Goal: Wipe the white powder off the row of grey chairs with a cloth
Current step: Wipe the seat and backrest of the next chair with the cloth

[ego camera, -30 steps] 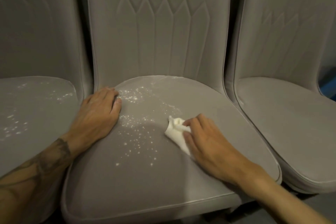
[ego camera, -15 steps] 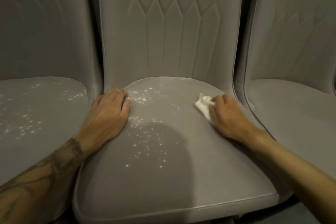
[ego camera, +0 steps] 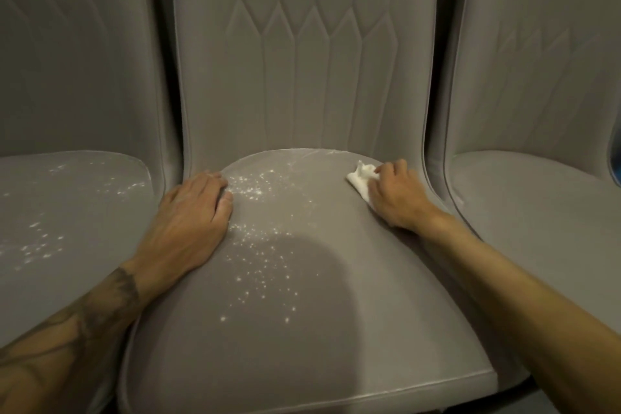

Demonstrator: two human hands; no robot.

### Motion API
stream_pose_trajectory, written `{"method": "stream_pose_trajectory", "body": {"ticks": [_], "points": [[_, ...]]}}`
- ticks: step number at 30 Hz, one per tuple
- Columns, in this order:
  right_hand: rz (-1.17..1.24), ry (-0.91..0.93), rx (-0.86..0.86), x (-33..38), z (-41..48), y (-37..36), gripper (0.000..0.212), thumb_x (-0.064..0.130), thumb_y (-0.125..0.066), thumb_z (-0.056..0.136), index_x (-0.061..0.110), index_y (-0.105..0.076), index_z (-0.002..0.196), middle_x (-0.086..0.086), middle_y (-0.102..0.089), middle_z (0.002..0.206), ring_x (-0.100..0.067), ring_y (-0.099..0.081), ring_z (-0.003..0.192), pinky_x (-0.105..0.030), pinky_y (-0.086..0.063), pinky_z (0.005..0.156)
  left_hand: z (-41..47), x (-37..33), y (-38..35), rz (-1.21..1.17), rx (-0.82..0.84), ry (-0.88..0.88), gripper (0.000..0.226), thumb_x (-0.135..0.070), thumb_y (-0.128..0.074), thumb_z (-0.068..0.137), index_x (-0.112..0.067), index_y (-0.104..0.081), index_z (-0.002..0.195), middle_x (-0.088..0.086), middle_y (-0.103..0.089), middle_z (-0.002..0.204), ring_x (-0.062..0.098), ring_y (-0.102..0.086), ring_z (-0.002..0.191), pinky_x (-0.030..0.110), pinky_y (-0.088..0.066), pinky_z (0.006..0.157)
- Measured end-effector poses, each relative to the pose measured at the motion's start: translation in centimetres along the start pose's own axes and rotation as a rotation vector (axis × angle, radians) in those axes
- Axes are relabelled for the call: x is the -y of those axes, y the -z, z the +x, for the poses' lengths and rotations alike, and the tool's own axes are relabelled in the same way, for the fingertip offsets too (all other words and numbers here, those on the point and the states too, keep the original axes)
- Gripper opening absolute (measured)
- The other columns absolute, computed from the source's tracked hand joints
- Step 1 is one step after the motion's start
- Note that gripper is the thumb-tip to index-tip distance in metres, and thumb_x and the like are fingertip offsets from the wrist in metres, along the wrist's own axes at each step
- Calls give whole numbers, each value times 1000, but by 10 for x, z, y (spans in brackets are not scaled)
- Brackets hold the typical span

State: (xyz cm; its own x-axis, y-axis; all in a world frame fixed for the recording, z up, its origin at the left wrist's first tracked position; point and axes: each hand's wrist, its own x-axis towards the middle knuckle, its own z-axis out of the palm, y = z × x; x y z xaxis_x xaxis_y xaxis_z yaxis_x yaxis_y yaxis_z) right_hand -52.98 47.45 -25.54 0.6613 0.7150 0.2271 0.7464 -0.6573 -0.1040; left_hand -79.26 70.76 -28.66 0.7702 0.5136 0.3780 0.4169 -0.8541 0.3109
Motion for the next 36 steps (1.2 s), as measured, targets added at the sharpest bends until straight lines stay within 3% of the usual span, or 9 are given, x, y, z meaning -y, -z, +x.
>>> {"method": "stream_pose_trajectory", "body": {"ticks": [6, 10, 12, 15, 19, 24, 26, 31, 36], "points": [[164, 359, 31, 43, -28, -5, 40, 33, -39, 102, 3, -53, 124, -17, -52, 116, -33, -47, 103, -40, -34, 95, 0, -1, 2, -30, -2, 12, 28, -34, -40, 109, -24, -57, 129, -5, -58, 136, 15, -50, 130, 48, -39, 114], [20, 35, 17, -1, 24, -12, 68, 50, -15, 91, 3, -50, 126, -23, -50, 122, -39, -47, 106, -44, -36, 92, -3, -4, 3, -53, -31, 12, 24, -33, -41, 109, -24, -57, 125, -8, -59, 129, 13, -53, 122, 43, -39, 113], [9, -120, 43, 8, 41, -14, 52, 40, -27, 100, 1, -47, 127, -22, -46, 128, -39, -45, 111, -44, -35, 93, -3, -5, 4, -55, -44, 15, 22, -32, -43, 108, -25, -58, 122, -8, -60, 126, 12, -53, 118, 41, -40, 111], [69, 92, 46, 52, 36, -21, 39, 26, -39, 104, 1, -46, 133, -22, -47, 131, -38, -43, 116, -42, -30, 98, -3, -7, 4, -45, -52, 12, 20, -31, -45, 108, -23, -58, 122, -6, -61, 127, 13, -53, 117, 40, -39, 109], [180, 388, 42, 56, 14, -18, 39, 31, -39, 103, 5, -49, 131, -18, -49, 123, -35, -46, 108, -43, -36, 99, -5, -7, 7, -25, -78, 10, 23, -32, -43, 108, -20, -59, 120, -4, -60, 122, 13, -51, 112, 36, -38, 105], [27, -65, 51, 17, 60, -19, 47, 34, -29, 102, -1, -47, 127, -25, -46, 127, -42, -45, 110, -47, -36, 94, -10, -10, 14, 49, -136, 71, 28, -34, -44, 103, -15, -61, 116, 2, -56, 113, 17, -47, 101, 35, -39, 93], [33, -41, 66, 43, 63, -22, 52, 37, -23, 100, -1, -46, 128, -25, -46, 129, -41, -44, 112, -46, -34, 96, -10, -12, 17, 69, -142, 104, 22, -28, -50, 105, -13, -62, 114, 4, -55, 112, 19, -48, 99, 38, -41, 91], [222, 360, 95, 87, 37, -27, 40, 29, -37, 104, 6, -44, 136, -16, -45, 129, -35, -44, 113, -43, -34, 102, -14, -4, 32, 147, -37, 82, 25, -35, -45, 108, -18, -59, 119, 0, -52, 119, 18, -49, 101, 38, -39, 95], [76, 120, 71, 64, 74, -31, 51, 33, -23, 101, -1, -47, 130, -24, -51, 125, -39, -44, 113, -43, -30, 96, -30, 19, 56, 281, 100, 51, 54, -55, -26, 103, -24, -53, 138, 0, -52, 143, 20, -50, 129, 42, -35, 114]]}}
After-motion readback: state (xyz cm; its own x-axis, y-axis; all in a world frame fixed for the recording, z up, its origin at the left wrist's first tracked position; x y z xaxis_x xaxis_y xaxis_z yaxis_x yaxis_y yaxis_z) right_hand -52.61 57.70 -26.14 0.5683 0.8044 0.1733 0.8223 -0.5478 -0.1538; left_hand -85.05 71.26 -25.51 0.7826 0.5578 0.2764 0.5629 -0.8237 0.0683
